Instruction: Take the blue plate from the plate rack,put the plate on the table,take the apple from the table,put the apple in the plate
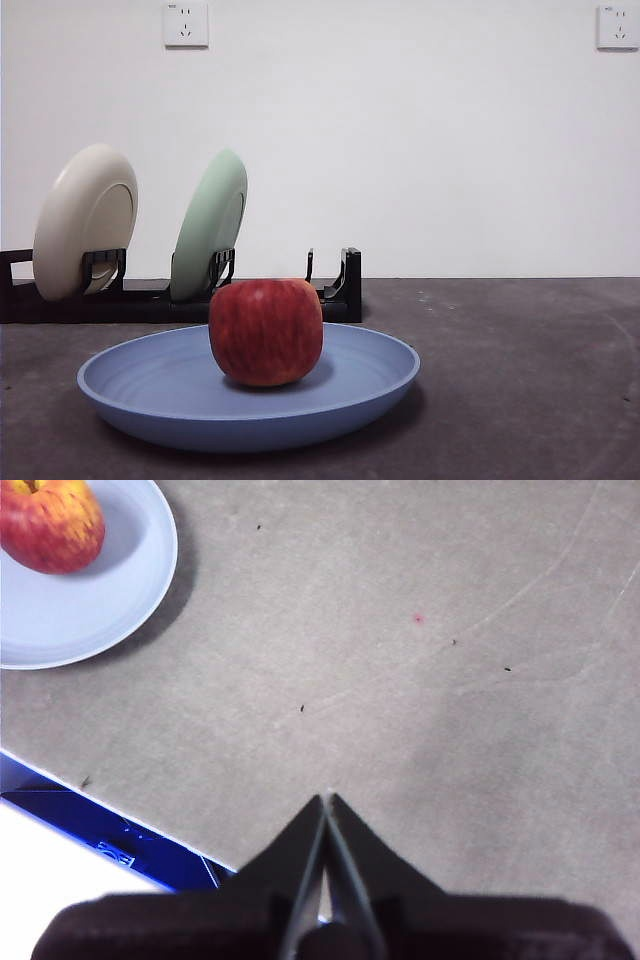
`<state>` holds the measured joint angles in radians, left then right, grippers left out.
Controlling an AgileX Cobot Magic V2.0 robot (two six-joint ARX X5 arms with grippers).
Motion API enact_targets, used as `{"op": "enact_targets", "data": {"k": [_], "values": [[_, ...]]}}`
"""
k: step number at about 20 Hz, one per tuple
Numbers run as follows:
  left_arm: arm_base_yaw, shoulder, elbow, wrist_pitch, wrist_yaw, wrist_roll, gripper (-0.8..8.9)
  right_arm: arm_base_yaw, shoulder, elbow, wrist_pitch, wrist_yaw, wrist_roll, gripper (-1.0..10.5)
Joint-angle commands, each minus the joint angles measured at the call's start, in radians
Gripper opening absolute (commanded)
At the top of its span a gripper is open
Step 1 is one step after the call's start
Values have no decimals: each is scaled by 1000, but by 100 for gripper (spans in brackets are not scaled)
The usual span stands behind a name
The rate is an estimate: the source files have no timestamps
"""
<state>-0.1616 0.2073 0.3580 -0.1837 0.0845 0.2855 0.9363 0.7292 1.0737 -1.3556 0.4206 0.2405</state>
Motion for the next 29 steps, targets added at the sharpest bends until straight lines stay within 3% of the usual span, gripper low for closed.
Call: {"op": "enact_targets", "data": {"k": [1, 5, 15, 19, 29], "values": [[71, -51, -119, 31, 2, -29, -4, 2, 1, 3, -14, 3, 11, 1], [134, -75, -248, 56, 2, -133, -4, 2, 1, 3, -14, 3, 11, 1], [154, -126, -351, 85, -19, -153, -4, 2, 1, 3, -14, 3, 11, 1], [195, -127, -351, 26, -62, -251, -4, 2, 1, 3, -14, 3, 11, 1], [203, -146, -351, 18, -58, -257, -4, 2, 1, 3, -14, 3, 11, 1]]}}
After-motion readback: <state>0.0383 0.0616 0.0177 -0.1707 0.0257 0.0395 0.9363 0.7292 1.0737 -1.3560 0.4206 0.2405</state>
